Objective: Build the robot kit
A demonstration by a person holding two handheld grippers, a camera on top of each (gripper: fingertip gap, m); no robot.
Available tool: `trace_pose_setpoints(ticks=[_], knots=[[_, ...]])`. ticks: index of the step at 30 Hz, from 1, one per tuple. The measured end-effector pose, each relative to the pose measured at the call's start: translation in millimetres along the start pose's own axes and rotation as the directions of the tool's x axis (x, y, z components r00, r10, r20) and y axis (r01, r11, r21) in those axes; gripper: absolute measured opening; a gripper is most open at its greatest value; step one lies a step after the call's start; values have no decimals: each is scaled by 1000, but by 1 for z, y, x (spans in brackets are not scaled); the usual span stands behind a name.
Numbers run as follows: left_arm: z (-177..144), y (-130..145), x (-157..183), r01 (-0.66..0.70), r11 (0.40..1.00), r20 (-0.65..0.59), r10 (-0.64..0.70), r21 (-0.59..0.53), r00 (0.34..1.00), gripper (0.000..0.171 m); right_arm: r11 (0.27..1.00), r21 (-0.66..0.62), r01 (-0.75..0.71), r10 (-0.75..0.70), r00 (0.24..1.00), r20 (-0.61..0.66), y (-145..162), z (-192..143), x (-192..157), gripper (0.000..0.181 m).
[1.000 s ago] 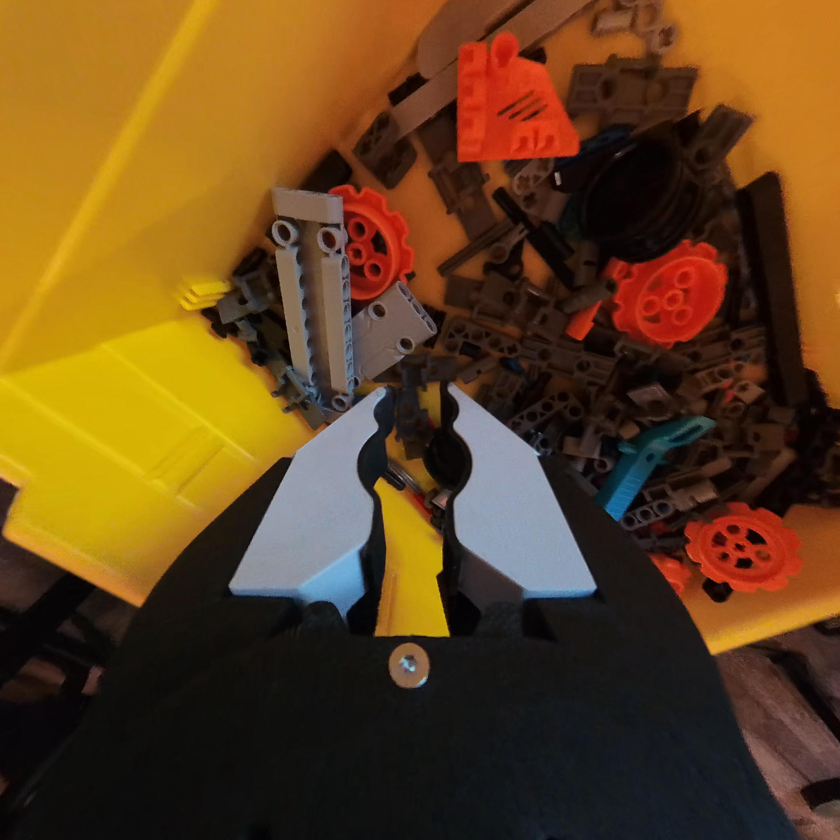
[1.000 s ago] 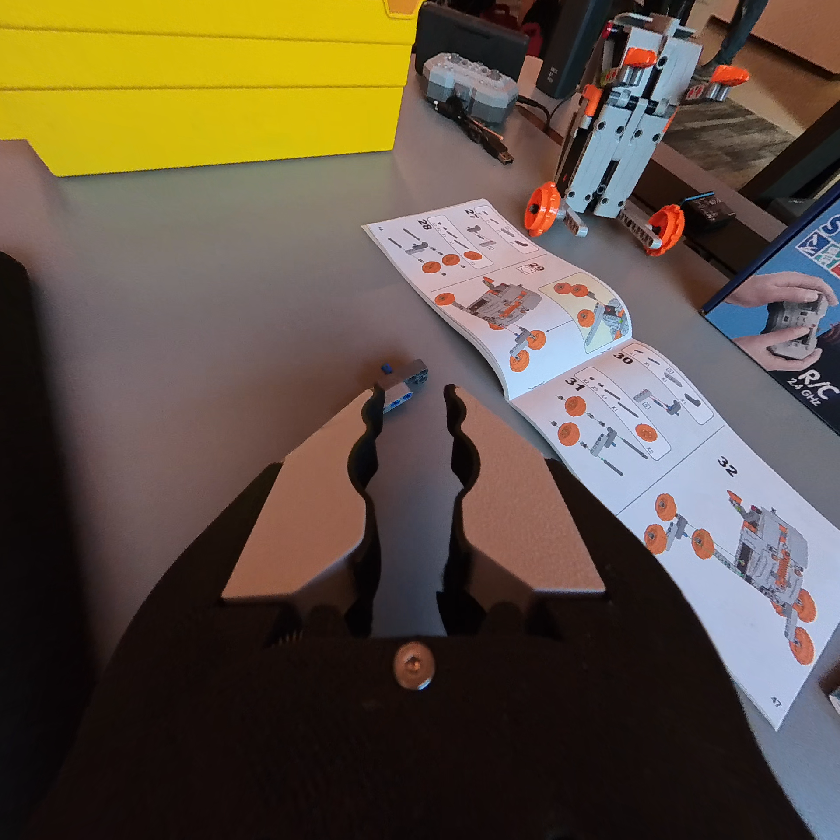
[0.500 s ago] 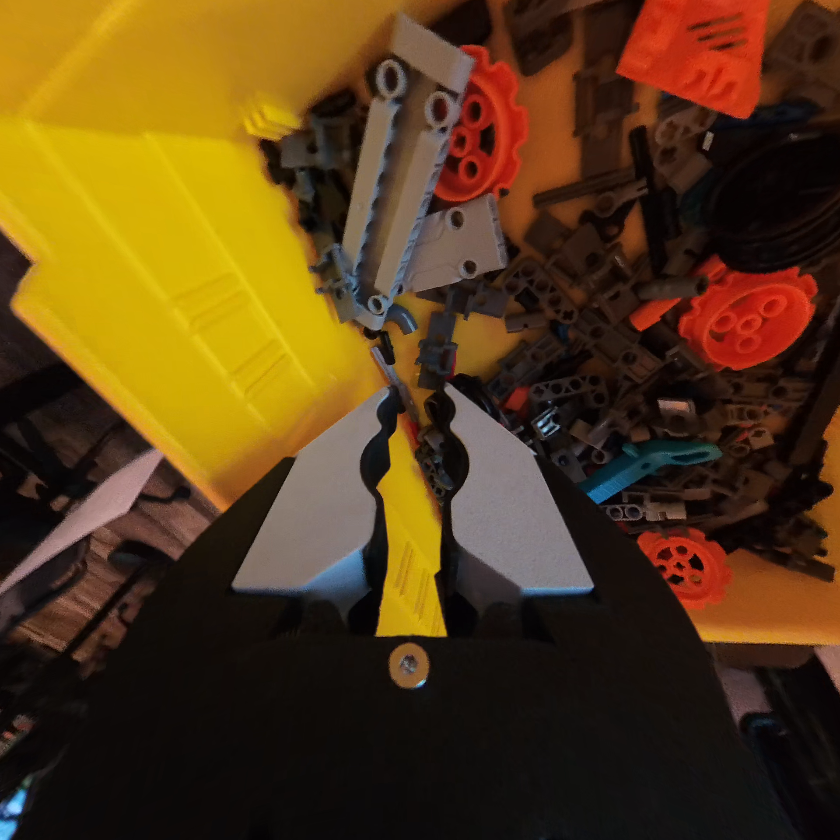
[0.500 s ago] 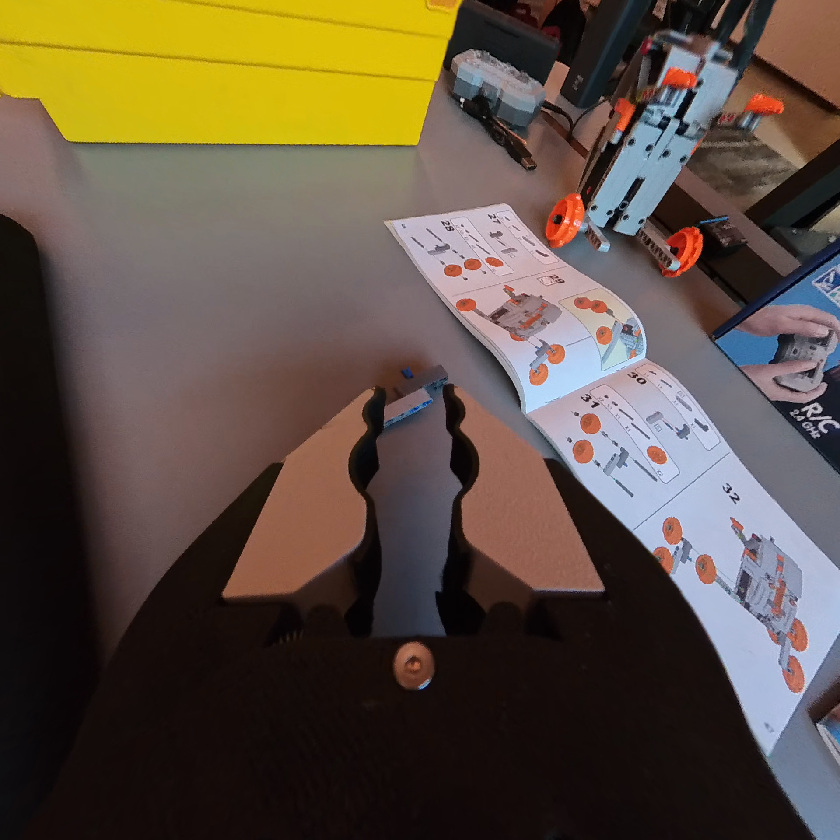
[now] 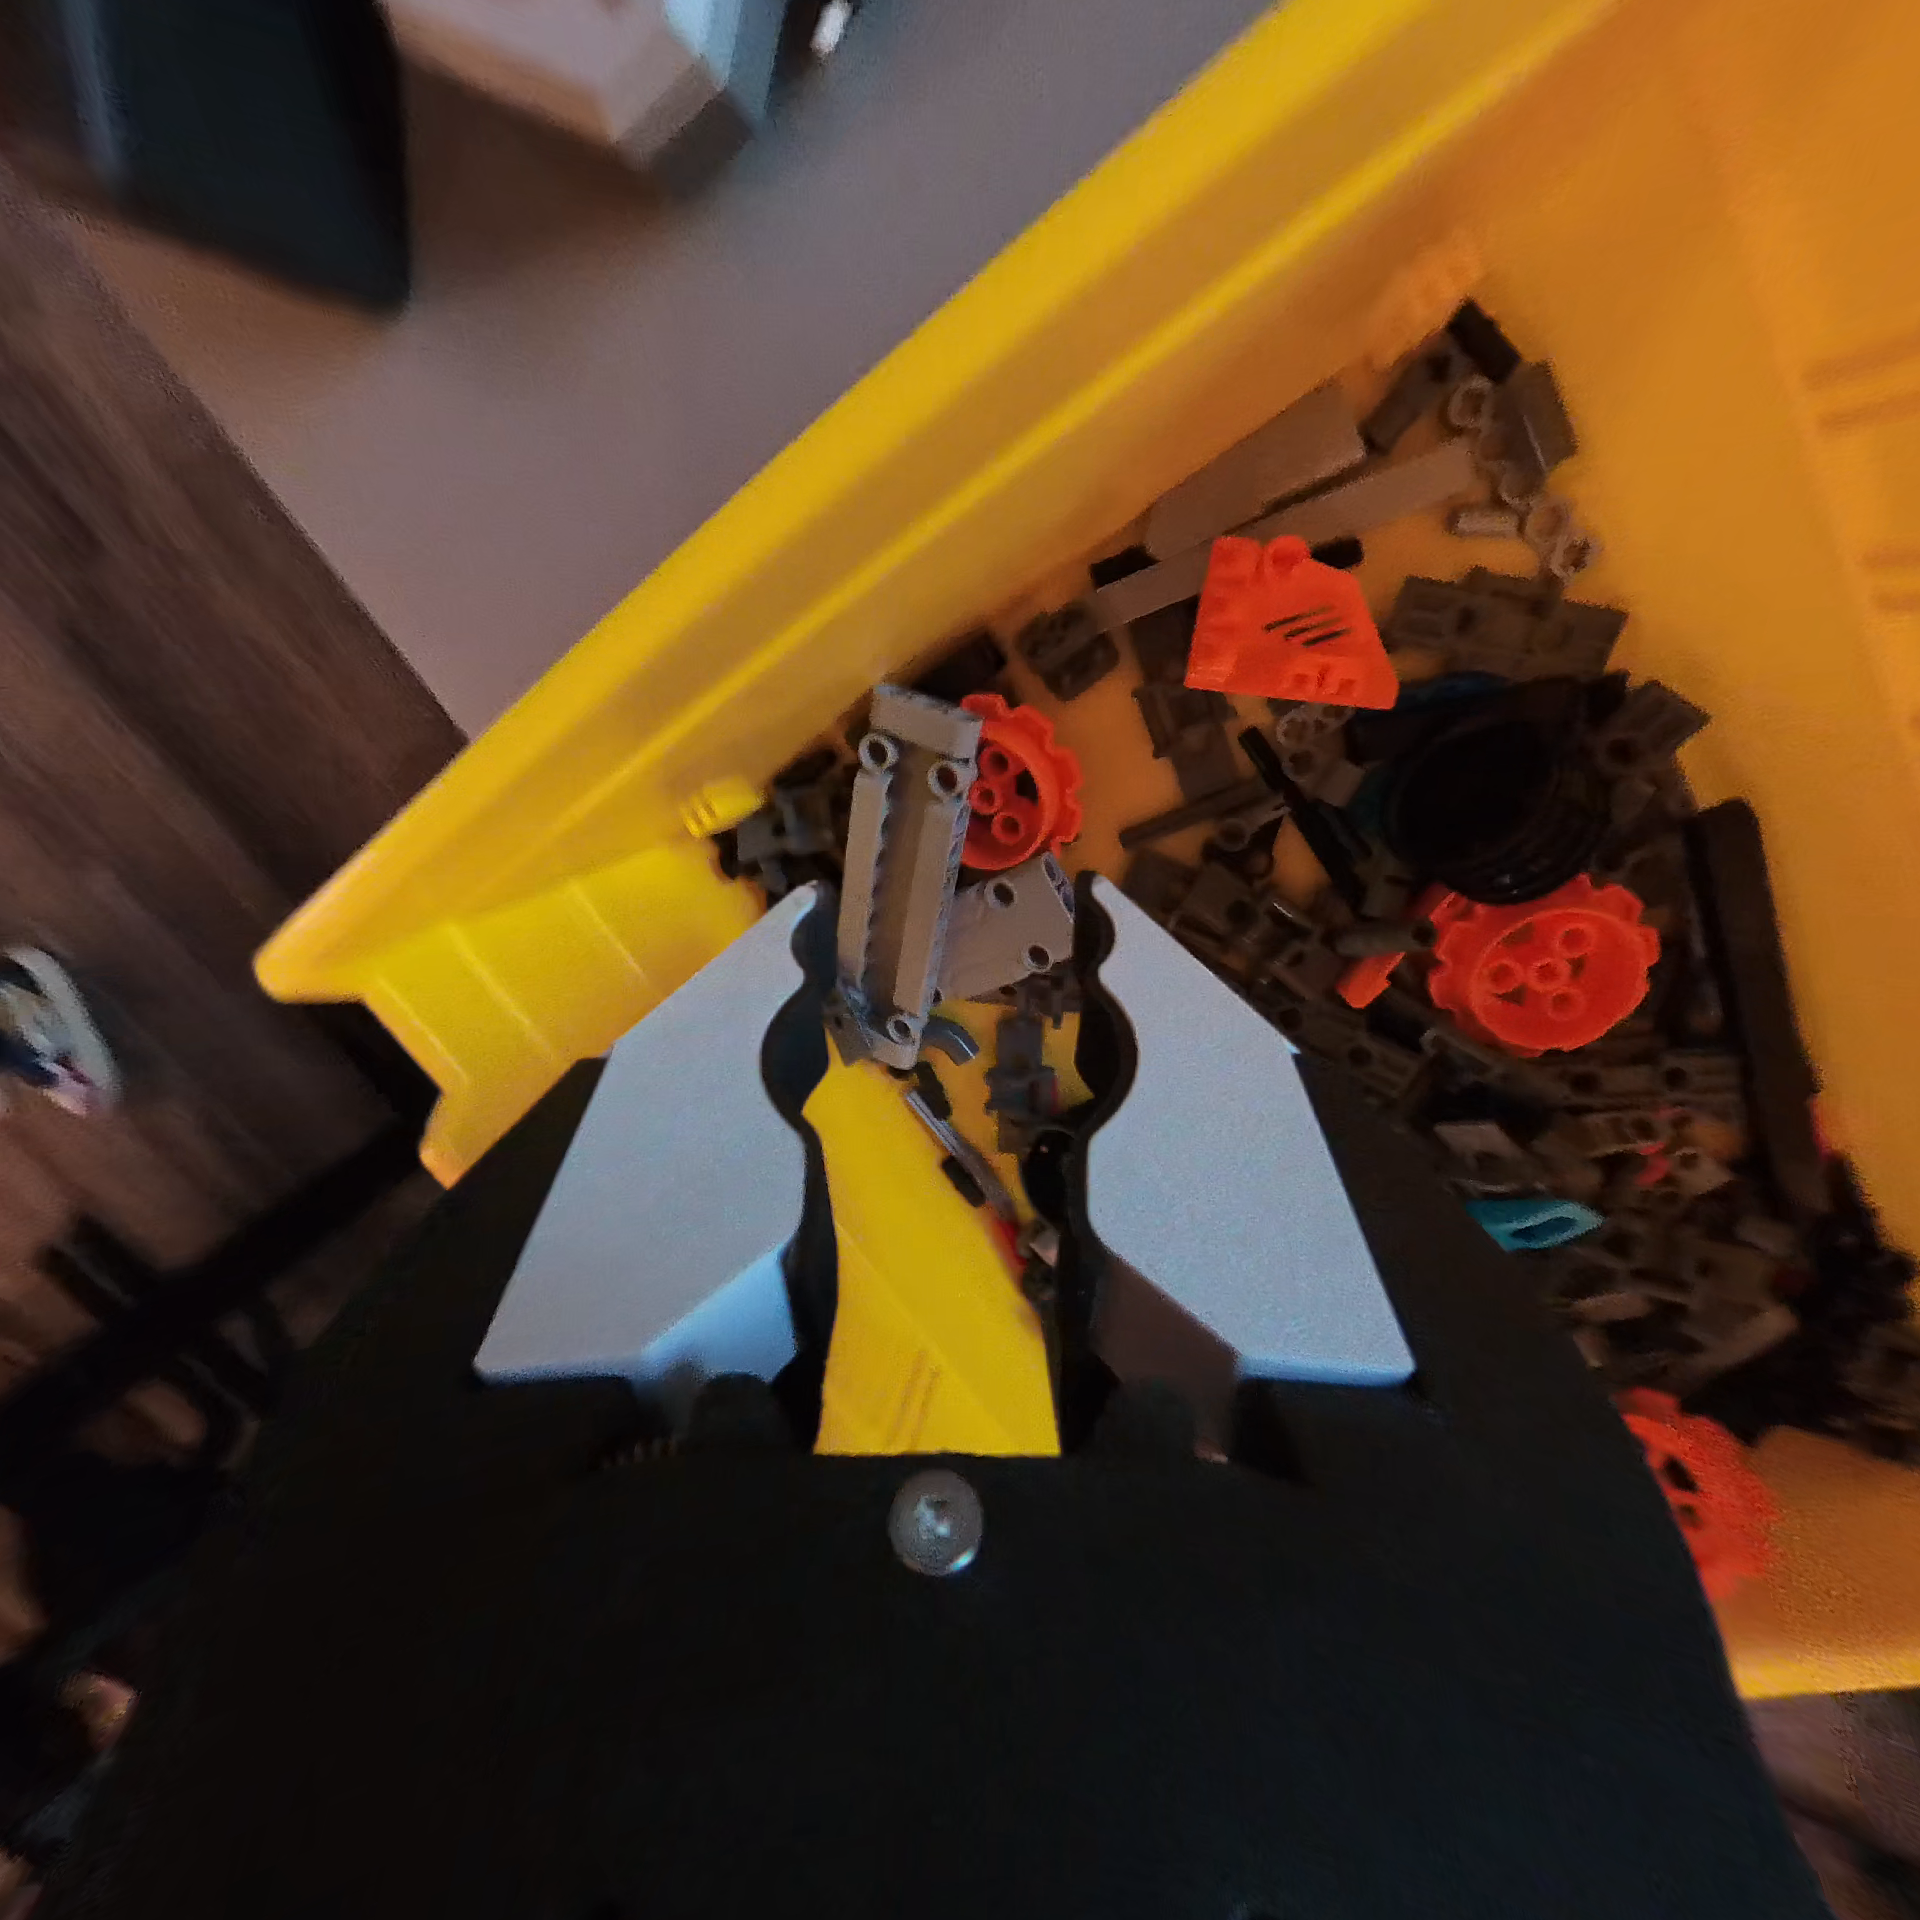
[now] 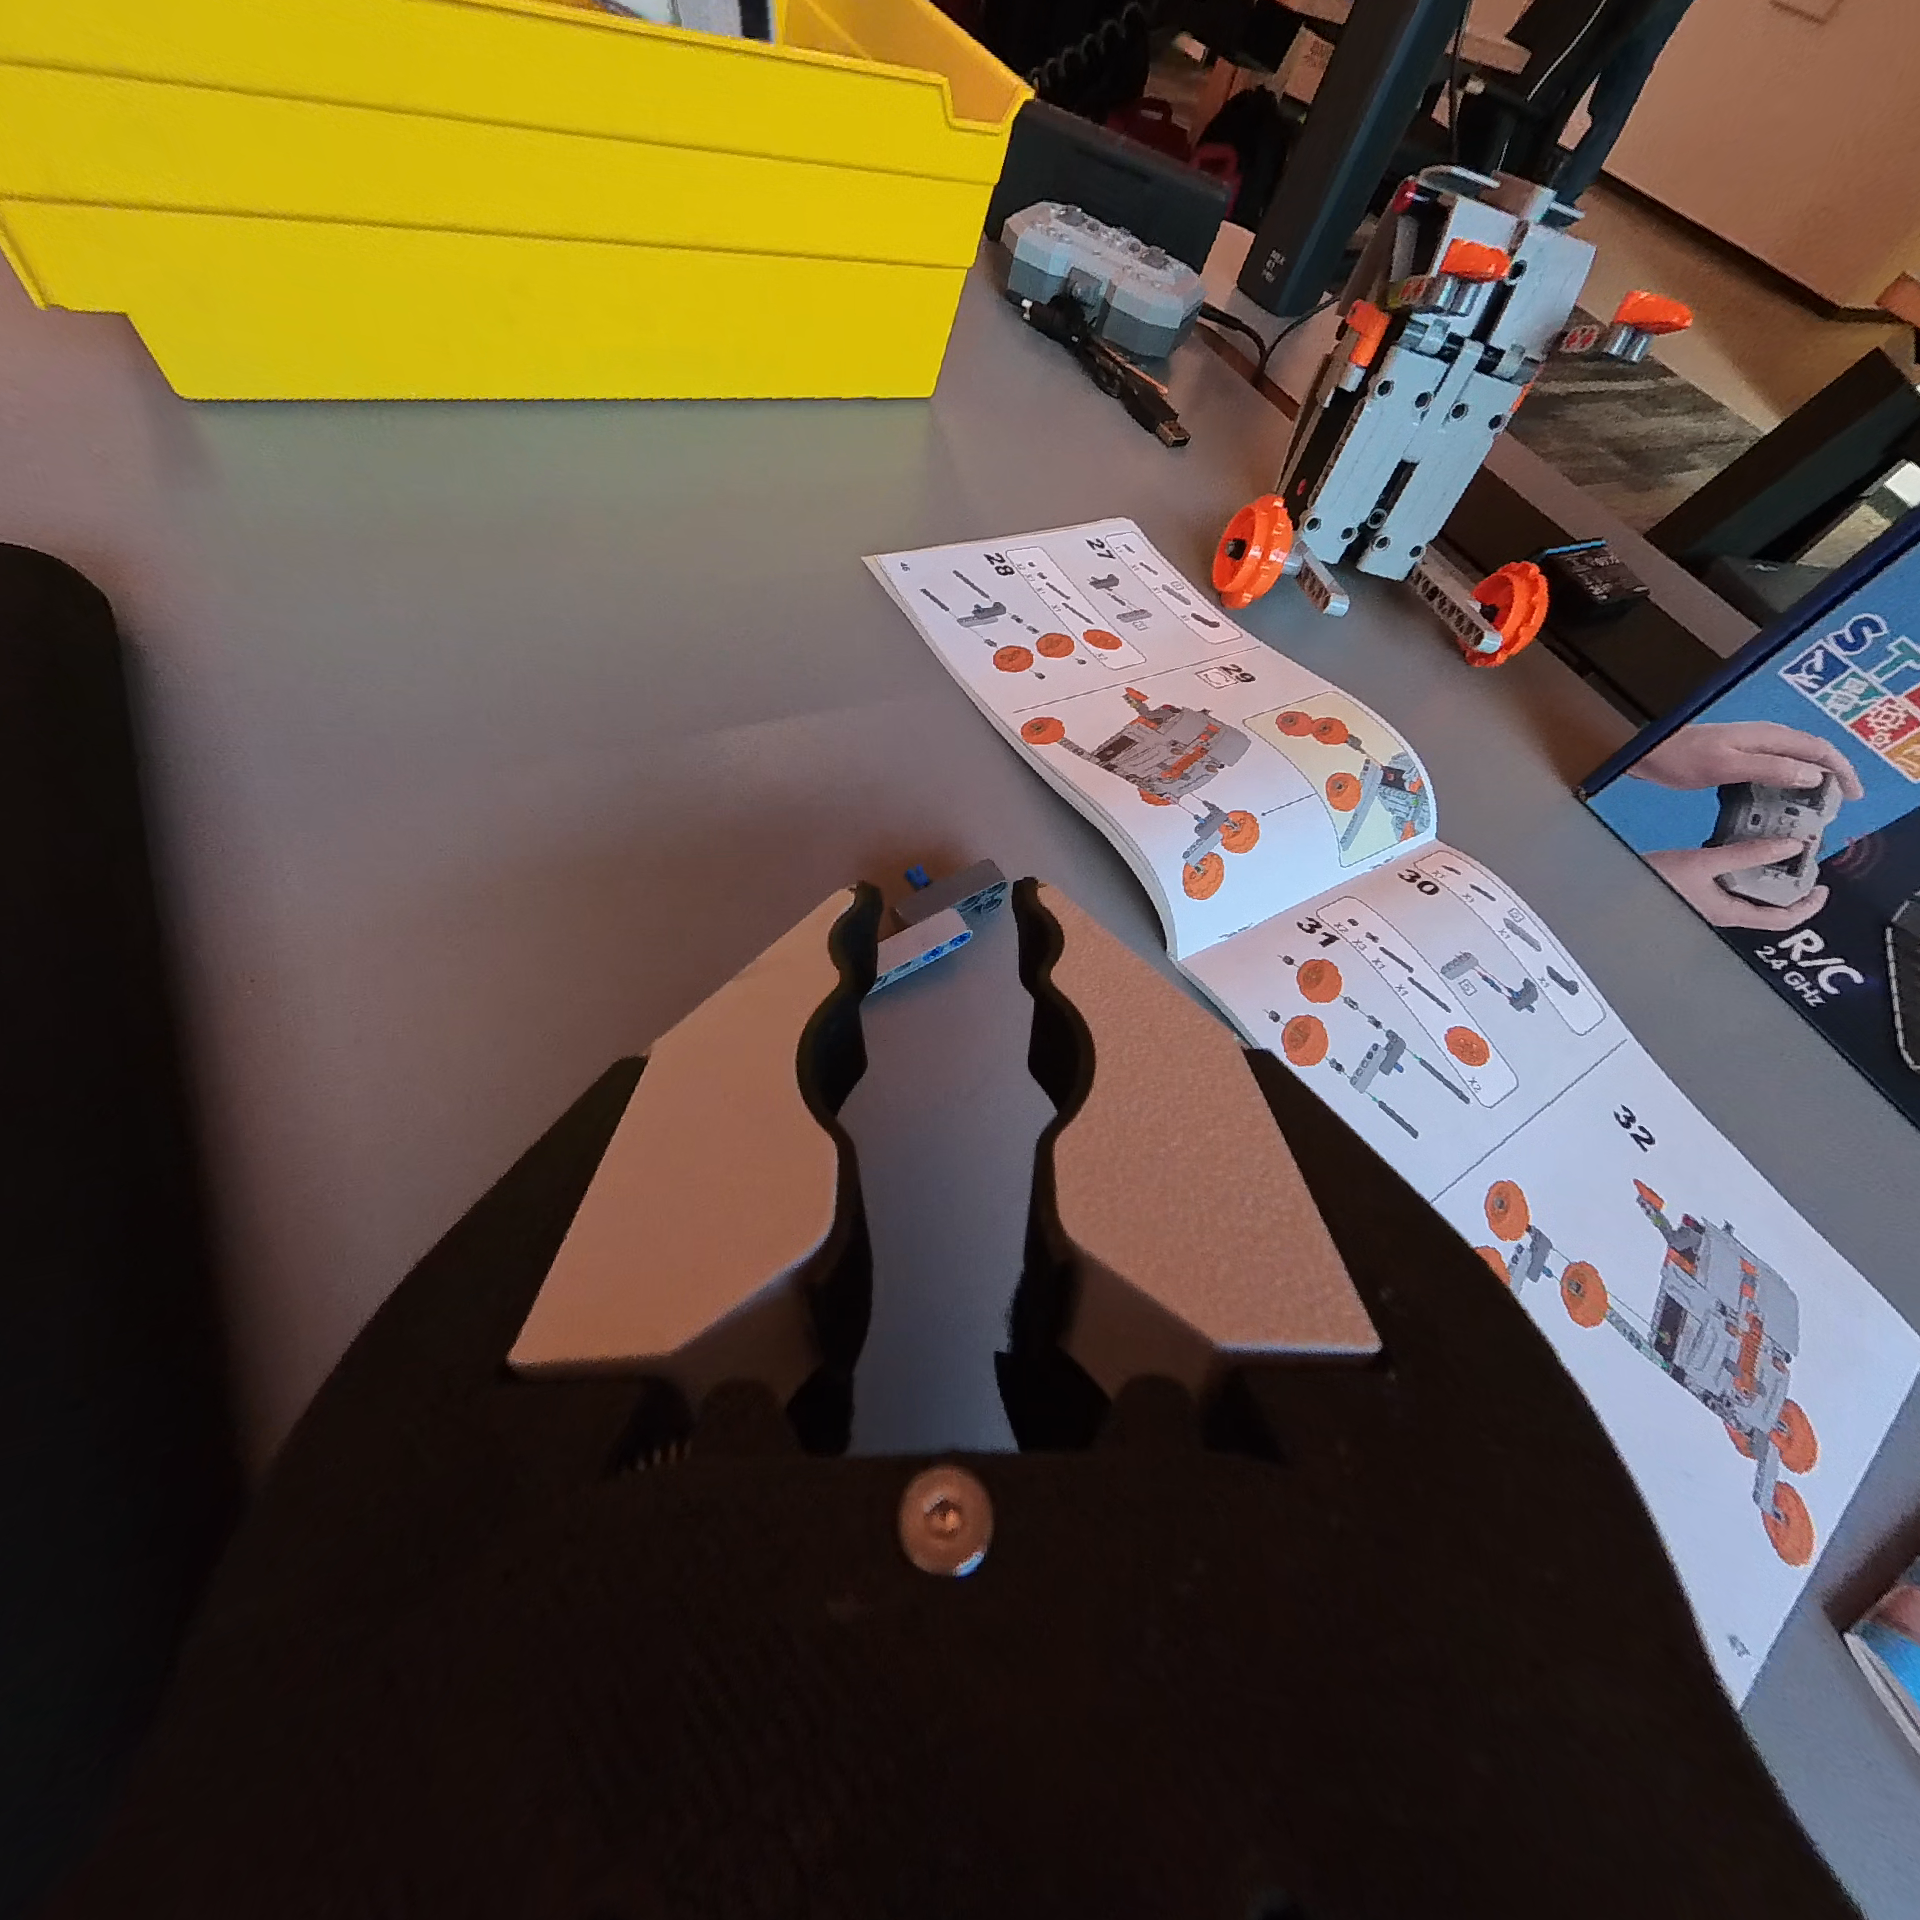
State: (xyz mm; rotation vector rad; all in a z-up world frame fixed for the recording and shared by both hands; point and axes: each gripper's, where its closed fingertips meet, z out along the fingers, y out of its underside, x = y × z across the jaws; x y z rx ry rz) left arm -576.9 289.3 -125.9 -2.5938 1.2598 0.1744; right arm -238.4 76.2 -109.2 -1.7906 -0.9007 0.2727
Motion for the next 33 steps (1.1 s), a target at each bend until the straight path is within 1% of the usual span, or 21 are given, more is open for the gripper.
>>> trace_pose_setpoints(ticks=[1, 2, 3, 7, 11, 19, 24, 28, 33], knots=[[1, -2, -1, -57, 998, 20, 57, -1, 998, 40, 1000, -3, 2, -2, 1000, 2, 1, 0, -1, 25], [2, -1, -4, -89, 996, 43, 89, -15, 995, 39, 1000, -7, 5, -4, 1000, 4, 1, 1, -1, 25], [3, -1, -4, -96, 995, 38, 97, -24, 995, 39, 1000, -10, 8, -8, 1000, 3, 2, 1, -1, 25], [3, -2, -4, -57, 998, -1, 57, -25, 998, 37, 1000, -11, 12, -12, 1000, -1, 1, 2, 0, 25], [4, 4, -8, -70, 996, 11, 71, -46, 997, 36, 1000, -14, 14, -14, 1000, 3, 2, 3, 0, 25], [6, 10, -6, -62, 998, -15, 61, -29, 998, 36, 1000, -24, 14, -14, 1000, -2, 4, 4, 1, 25], [5, 9, -3, -81, 997, -34, 80, -15, 996, 35, 1000, -20, 11, -11, 1000, -15, 3, 3, 3, 25], [7, 9, 0, -133, 991, -62, 132, -11, 989, 33, 1000, -14, 10, -11, 1000, -27, 3, 0, 4, 25], [4, 9, -5, -162, 987, -77, 161, -17, 984, 31, 1000, -19, 14, -15, 1000, -24, 4, -1, 3, 25]])
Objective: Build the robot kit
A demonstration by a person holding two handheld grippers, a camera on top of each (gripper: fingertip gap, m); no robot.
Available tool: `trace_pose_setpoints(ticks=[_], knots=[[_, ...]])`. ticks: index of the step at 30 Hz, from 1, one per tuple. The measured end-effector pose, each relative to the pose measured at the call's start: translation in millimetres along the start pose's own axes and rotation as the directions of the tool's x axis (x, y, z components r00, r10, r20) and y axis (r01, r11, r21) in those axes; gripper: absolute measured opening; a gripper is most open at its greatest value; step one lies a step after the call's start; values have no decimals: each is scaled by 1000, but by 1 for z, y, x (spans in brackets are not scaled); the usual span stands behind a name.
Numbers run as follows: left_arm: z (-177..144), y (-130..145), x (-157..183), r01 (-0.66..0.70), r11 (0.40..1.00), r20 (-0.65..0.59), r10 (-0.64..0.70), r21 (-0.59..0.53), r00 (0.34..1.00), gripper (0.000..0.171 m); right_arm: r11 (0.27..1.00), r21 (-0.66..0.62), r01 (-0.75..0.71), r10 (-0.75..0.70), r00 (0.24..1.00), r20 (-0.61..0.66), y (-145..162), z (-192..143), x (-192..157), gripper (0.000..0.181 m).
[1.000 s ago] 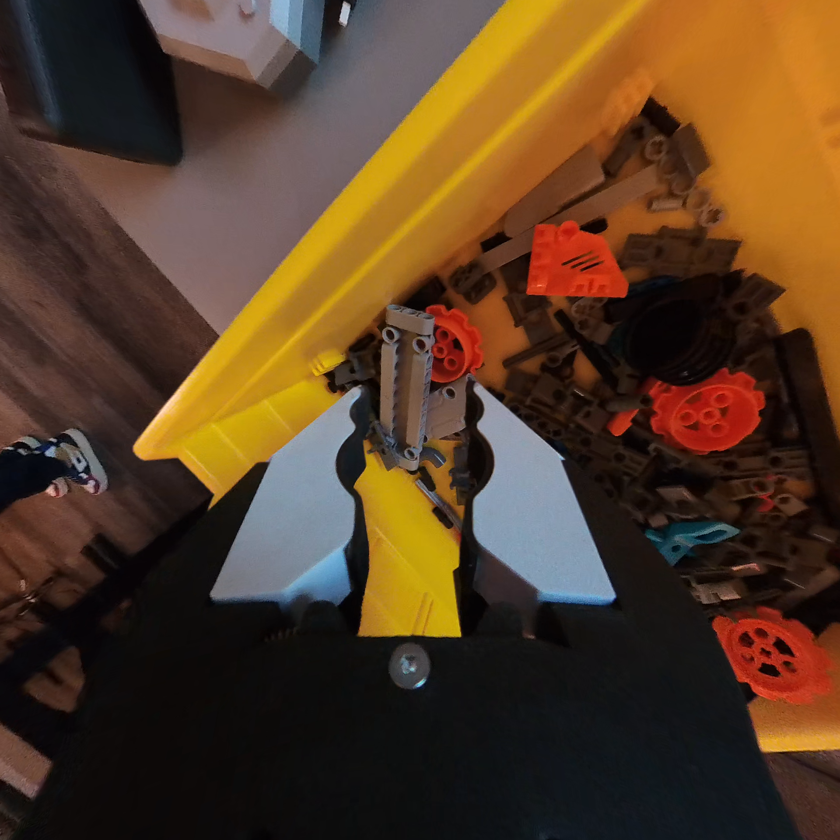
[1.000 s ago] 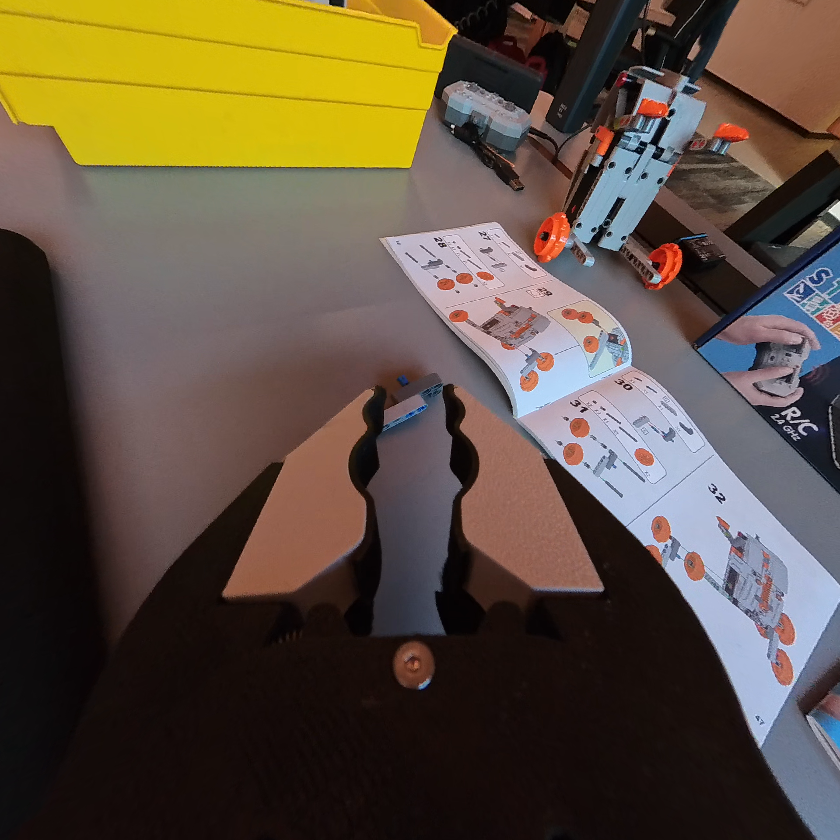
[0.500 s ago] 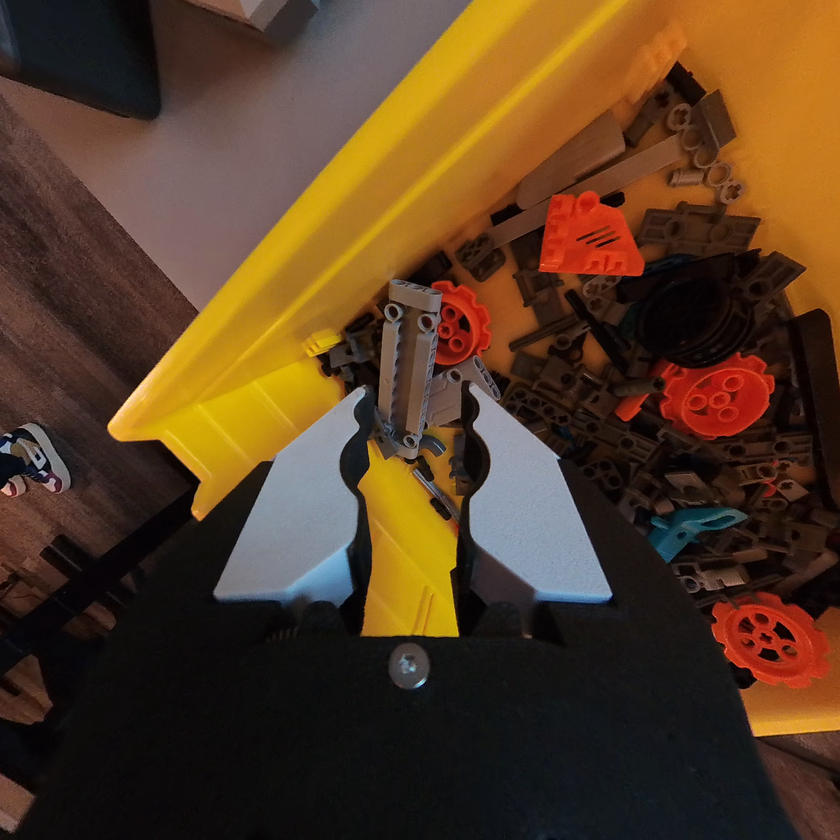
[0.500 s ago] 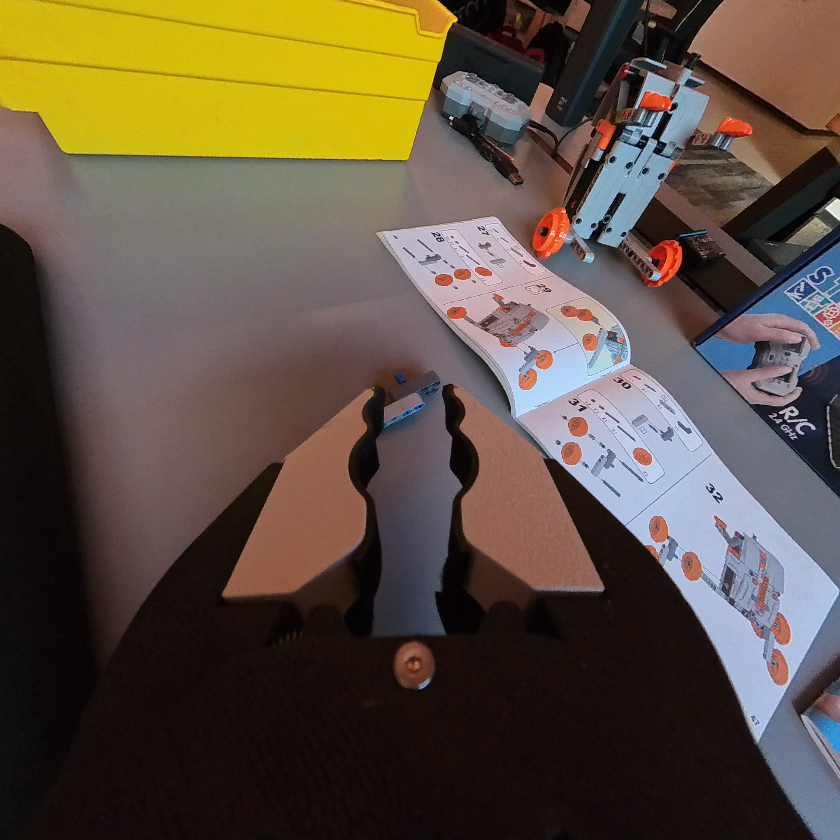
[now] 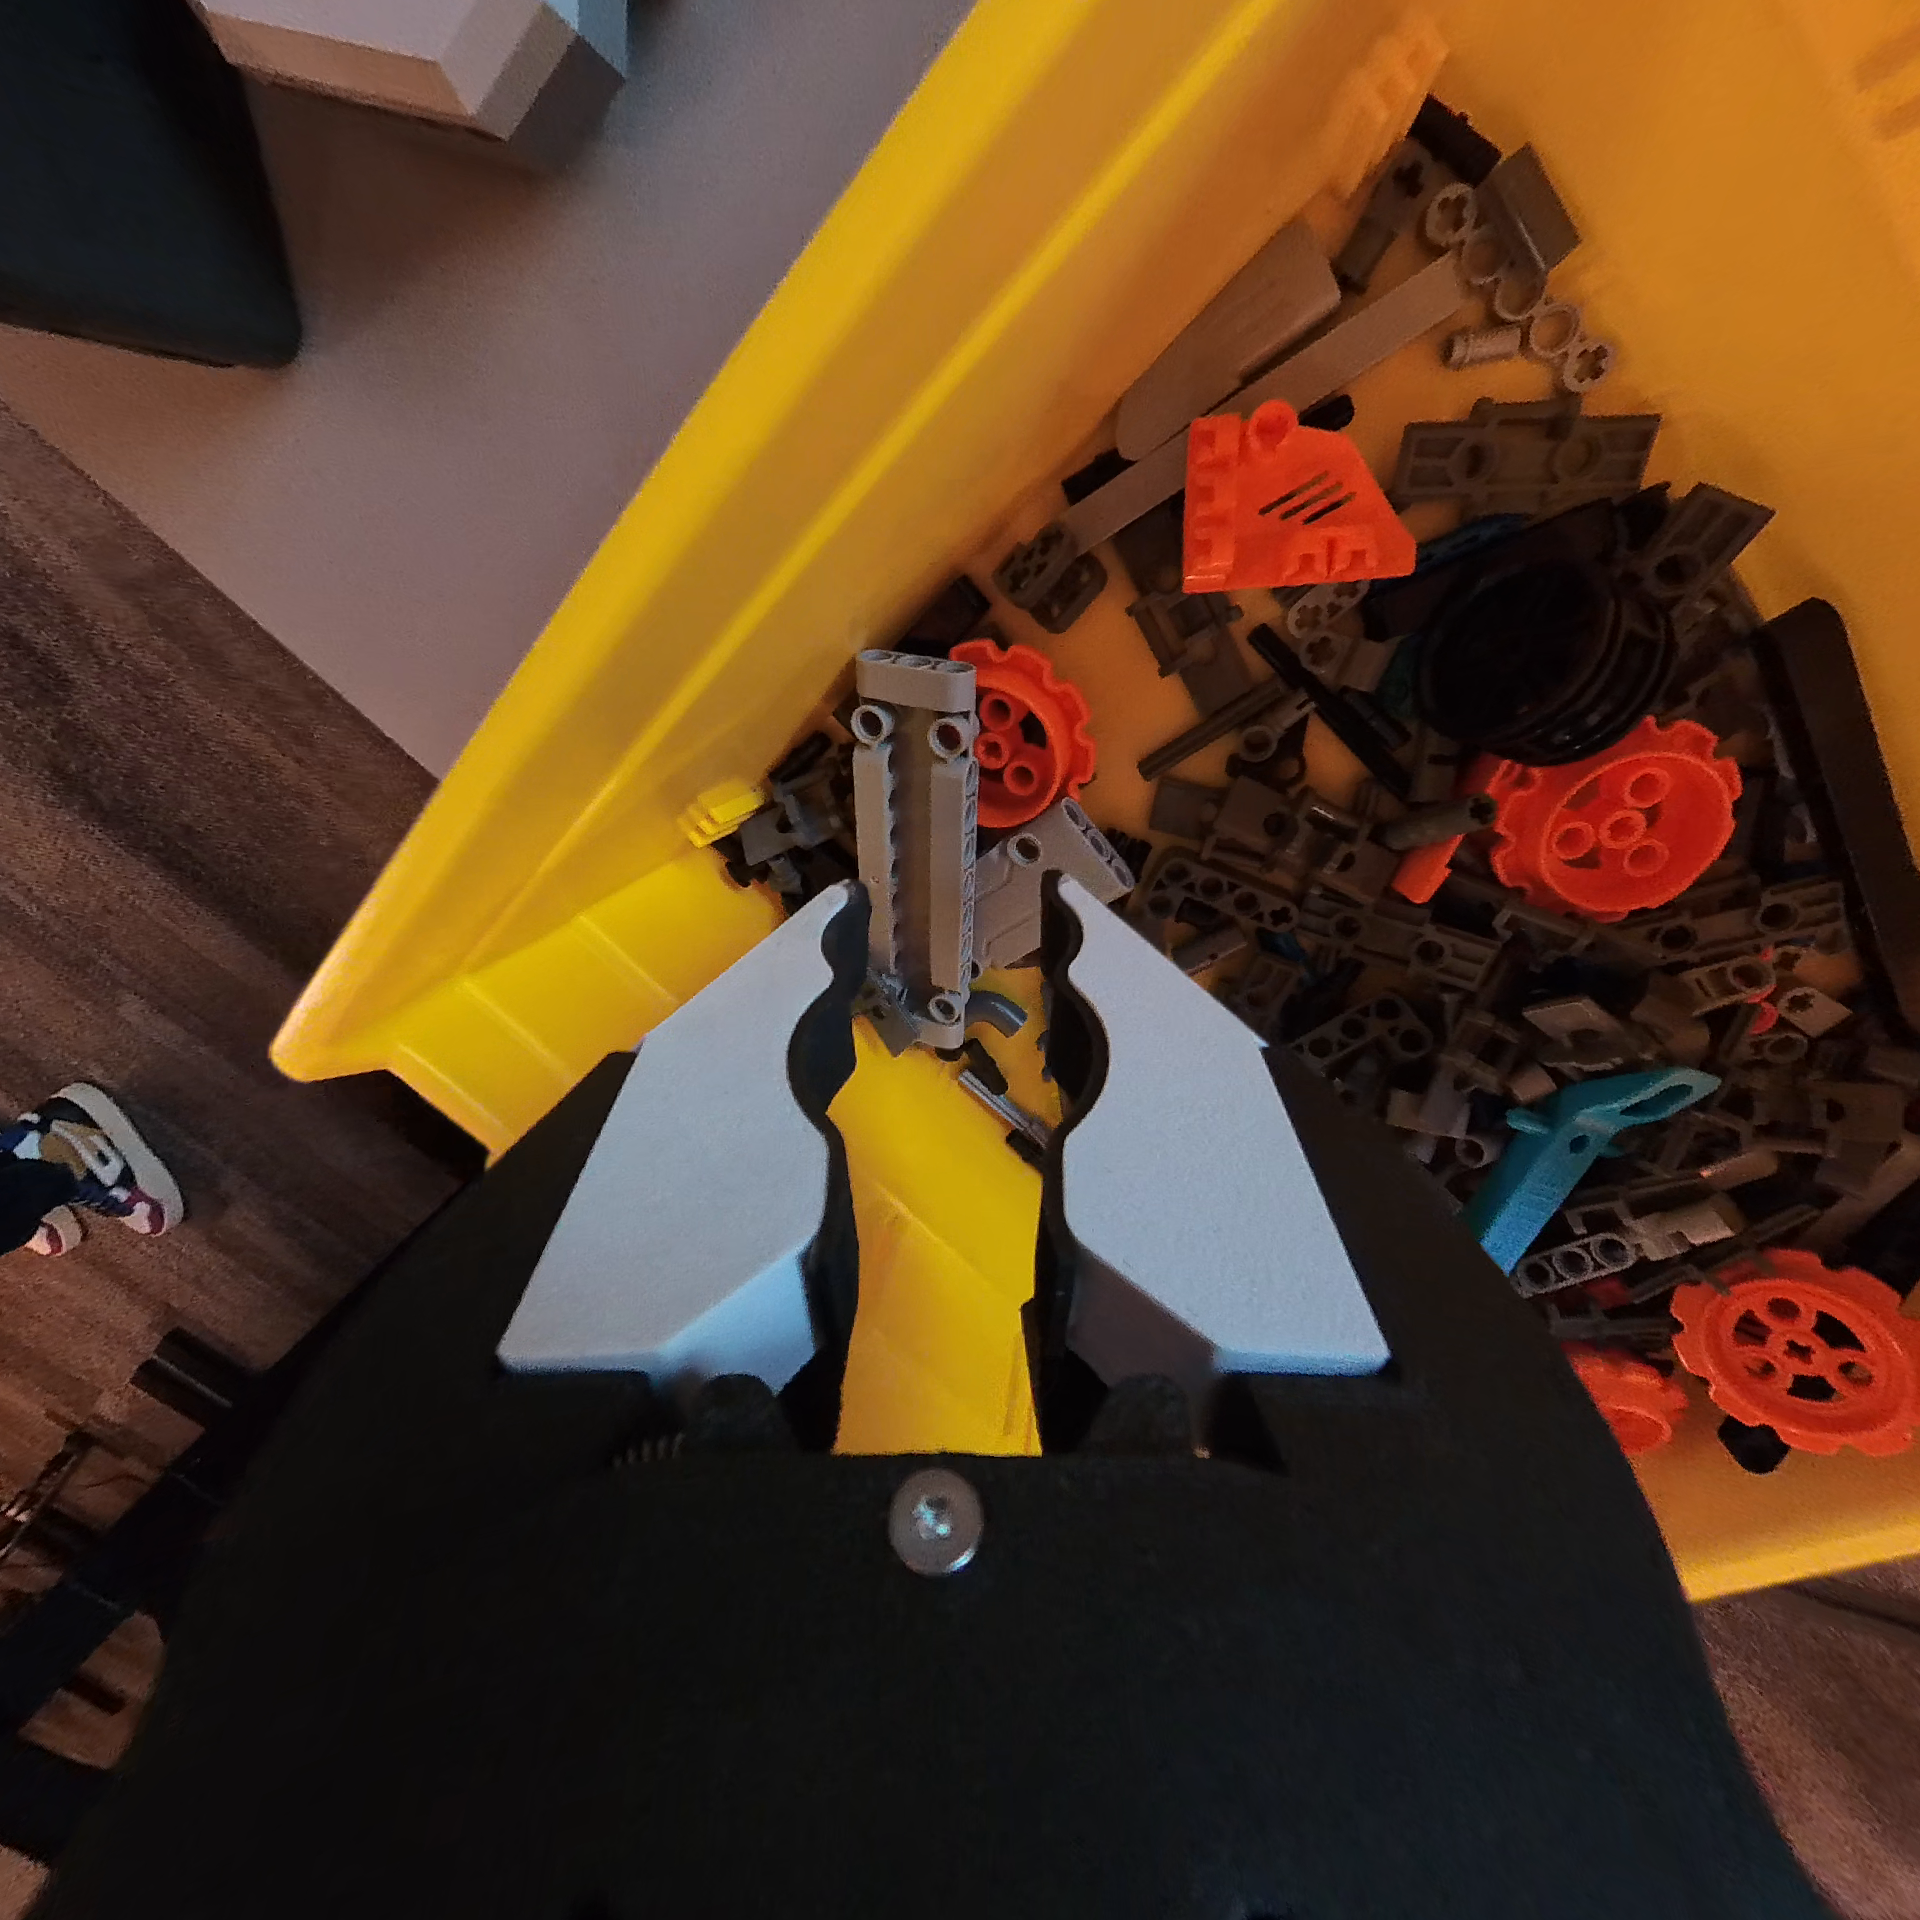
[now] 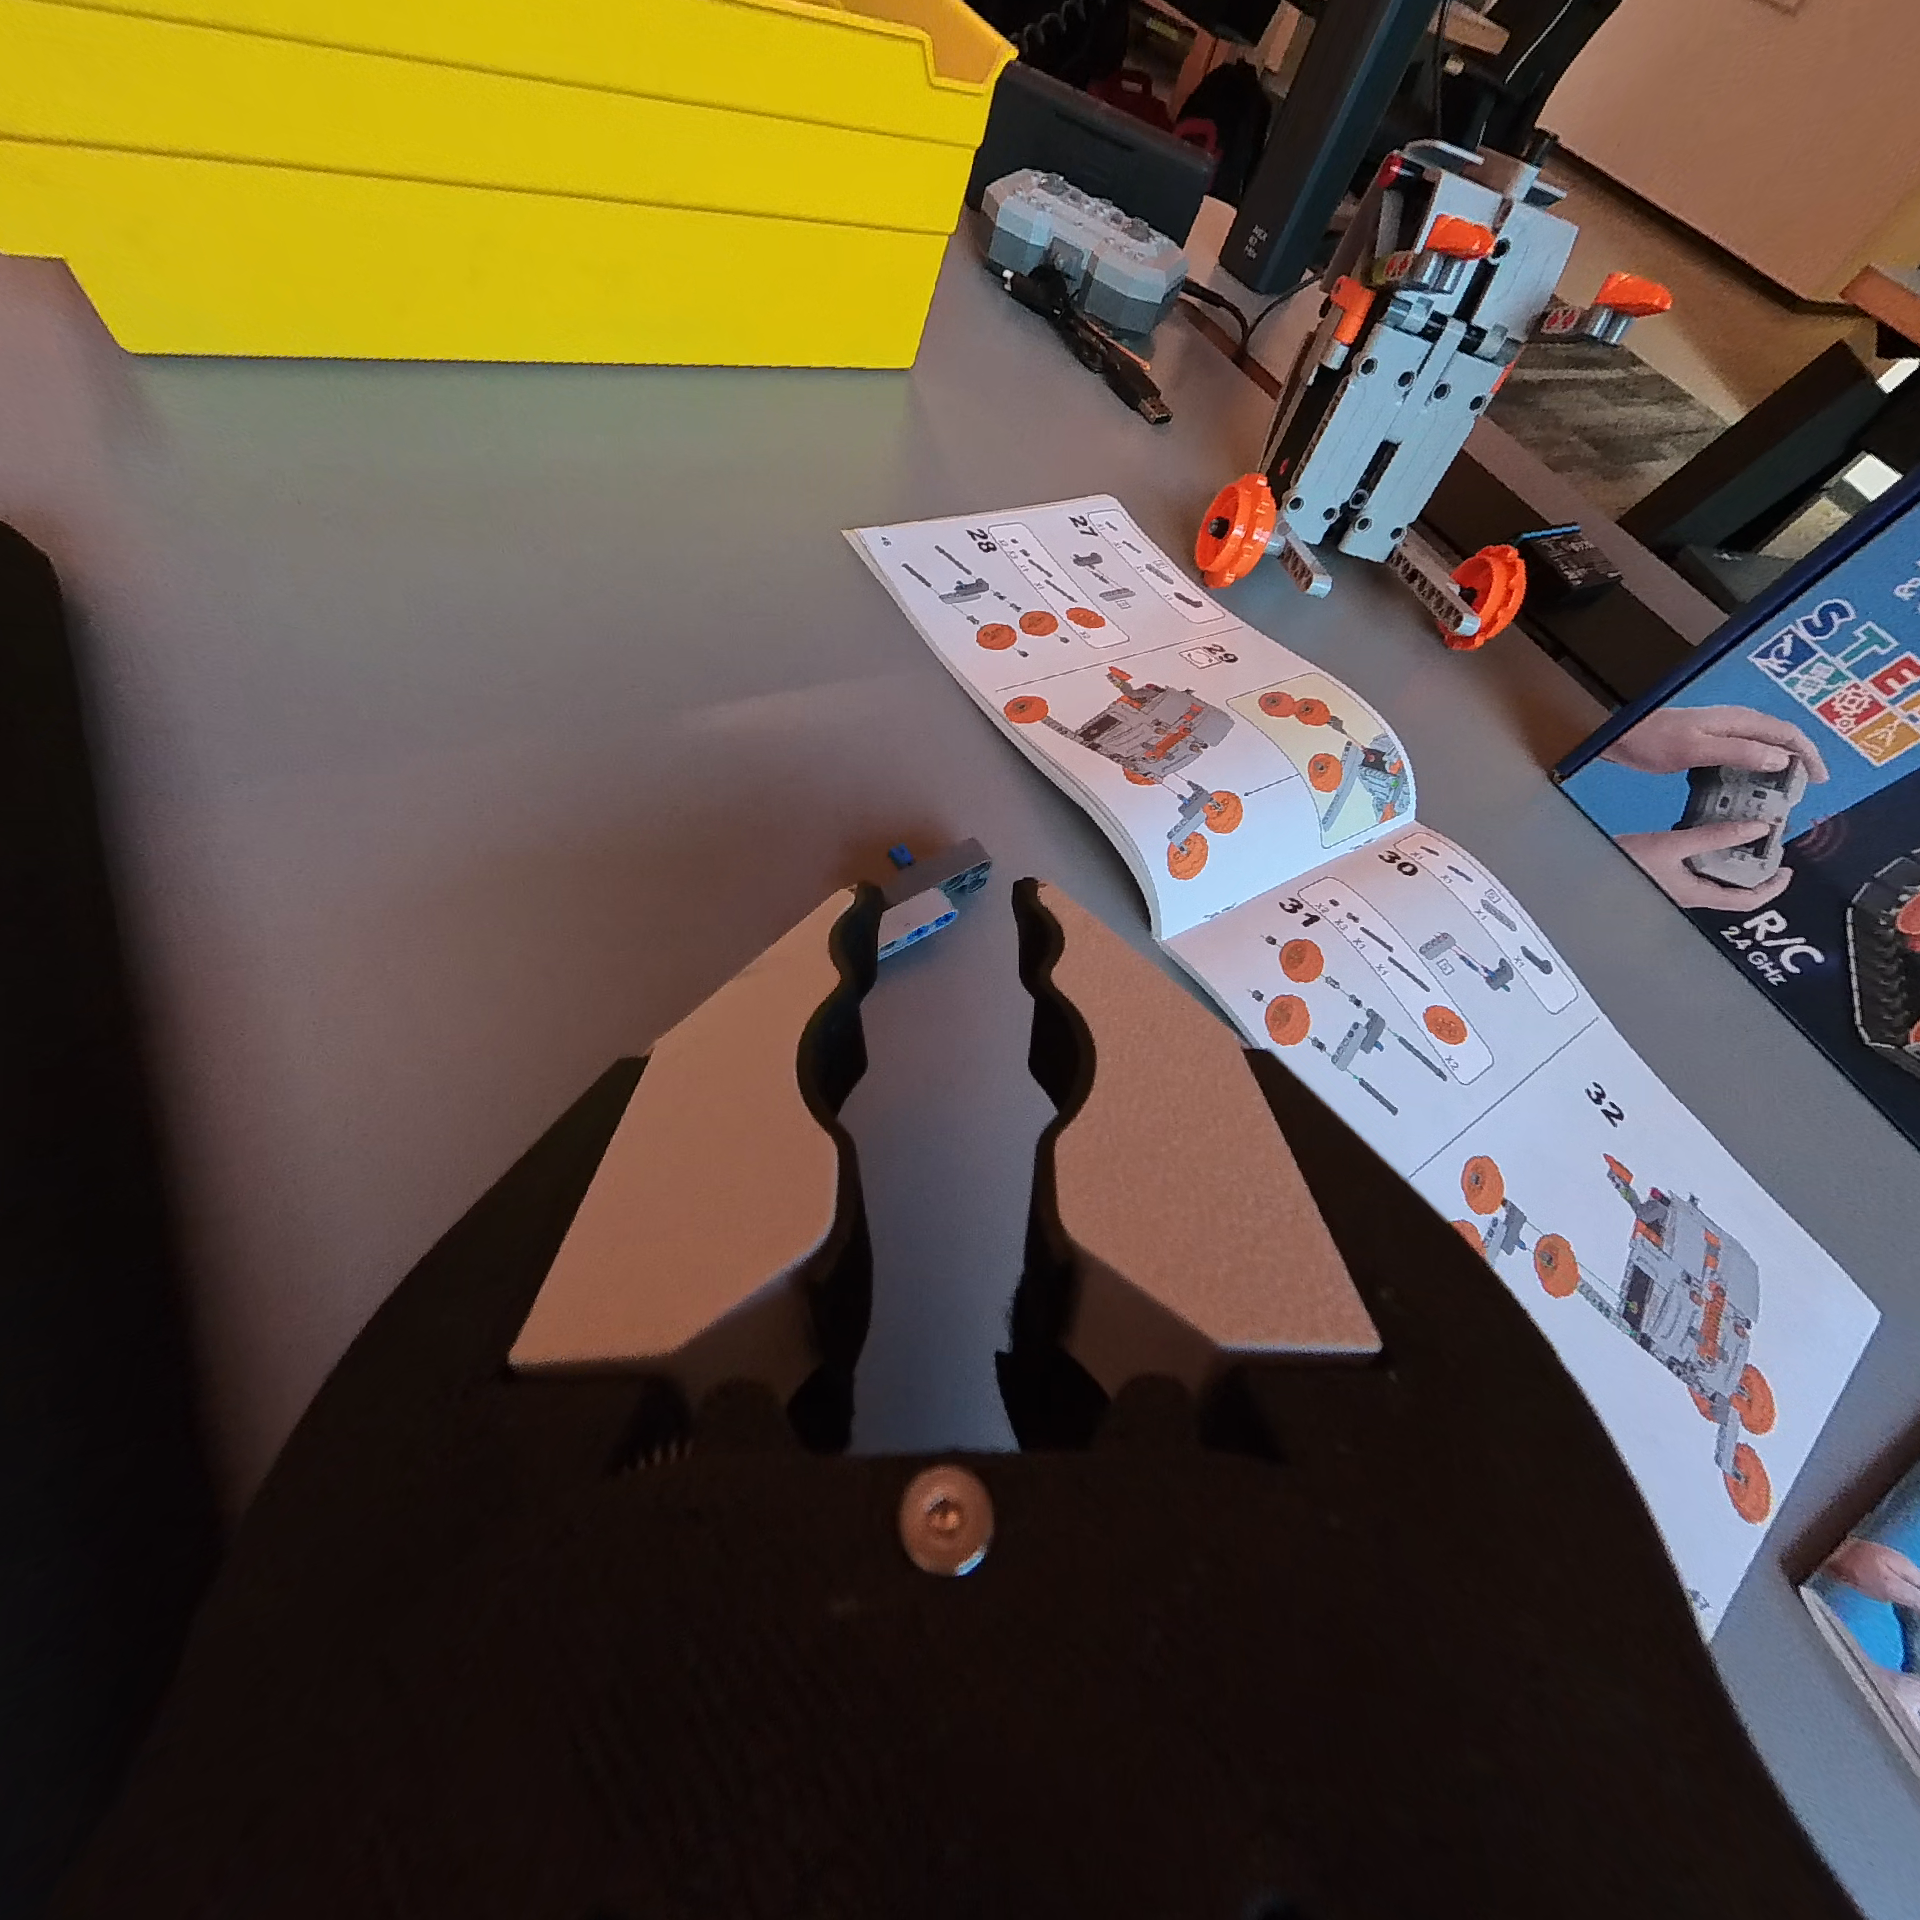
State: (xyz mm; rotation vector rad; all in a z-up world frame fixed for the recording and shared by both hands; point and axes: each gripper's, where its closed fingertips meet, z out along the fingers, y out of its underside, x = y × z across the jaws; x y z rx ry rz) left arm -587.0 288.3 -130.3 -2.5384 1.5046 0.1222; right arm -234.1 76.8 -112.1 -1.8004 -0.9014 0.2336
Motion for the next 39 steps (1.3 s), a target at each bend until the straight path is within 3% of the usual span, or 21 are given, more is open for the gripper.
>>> trace_pose_setpoints(ticks=[5, 10, 16, 19, 22, 24, 28, 33, 39], knots=[[-12, 4, 9, -45, 999, -38, 46, 15, 998, 28, 1000, -9, 11, -11, 1000, 8, 1, 0, -4, 25], [-17, 26, 29, -71, 995, -126, 62, -70, 990, 26, 1000, 1, 10, -10, 1000, 10, -2, 0, -4, 25], [-15, 7, 45, -59, 998, -229, 58, 3, 972, 26, 1000, -25, -1, 2, 1000, 13, 5, 3, -3, 25], [-6, 20, 40, -58, 993, -209, 35, -106, 977, 25, 999, -32, -6, 6, 1000, 7, 7, 3, -1, 25], [0, 39, 40, 55, 966, -207, -110, -252, 972, 20, 999, -37, -19, 19, 1000, 6, 9, 4, 1, 25], [3, 48, 23, 188, 933, -60, -216, -306, 974, 14, 999, -37, -21, 22, 1000, 7, 9, 4, 1, 25], [2, 33, 20, 507, 842, 1, -516, -186, 857, 26, 999, -52, -11, 12, 1000, 13, 11, 6, -1, 25], [6, 49, 17, 531, 814, 98, -524, -235, 846, 46, 998, -62, -5, 6, 1000, 17, 13, 7, -2, 25], [11, 47, 31, 606, 756, -18, -629, -245, 777, 63, 998, -58, -9, 10, 1000, 16, 12, 6, -1, 25]])
